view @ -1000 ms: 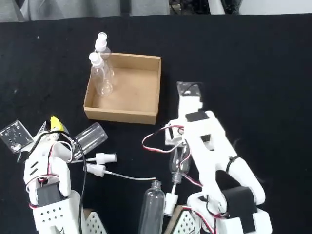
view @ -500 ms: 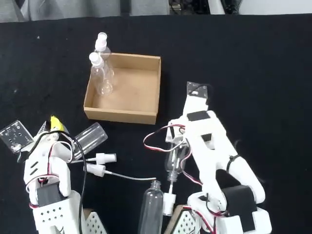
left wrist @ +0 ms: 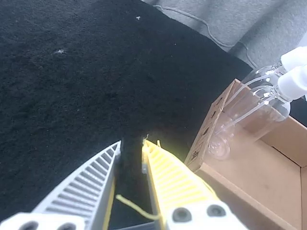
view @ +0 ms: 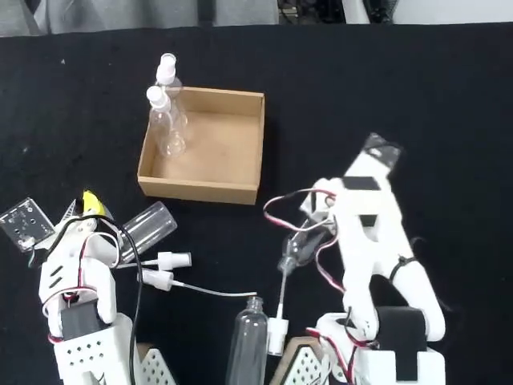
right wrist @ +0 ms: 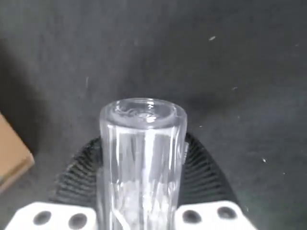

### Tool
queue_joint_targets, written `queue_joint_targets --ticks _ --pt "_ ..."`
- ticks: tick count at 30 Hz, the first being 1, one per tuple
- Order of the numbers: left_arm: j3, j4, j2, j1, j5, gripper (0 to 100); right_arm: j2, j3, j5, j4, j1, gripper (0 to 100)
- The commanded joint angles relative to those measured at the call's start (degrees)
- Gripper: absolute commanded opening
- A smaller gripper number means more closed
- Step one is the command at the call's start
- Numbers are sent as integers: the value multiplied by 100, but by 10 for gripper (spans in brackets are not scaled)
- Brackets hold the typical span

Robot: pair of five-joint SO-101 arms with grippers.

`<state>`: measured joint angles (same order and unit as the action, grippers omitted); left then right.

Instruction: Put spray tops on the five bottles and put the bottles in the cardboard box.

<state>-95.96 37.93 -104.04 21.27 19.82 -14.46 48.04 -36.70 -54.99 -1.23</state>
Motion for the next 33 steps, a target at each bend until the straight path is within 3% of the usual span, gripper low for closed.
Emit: queue_joint_targets --ticks 1,11,27,29,33 --pt "-145 -62 -70 48 -44 66 -22 -418 -431 141 -334 15" --pt "-145 -62 -70 48 -44 66 -22 -567 -1565 466 -1134 16" --pt "-145 -62 -70 48 -44 66 -13 -523 -1952 554 -1697 18" --pt "-145 -62 -70 48 -44 66 -13 -435 -1960 589 -1697 61" --pt "-145 -62 -70 48 -44 66 -13 -286 -1987 589 -1697 257"
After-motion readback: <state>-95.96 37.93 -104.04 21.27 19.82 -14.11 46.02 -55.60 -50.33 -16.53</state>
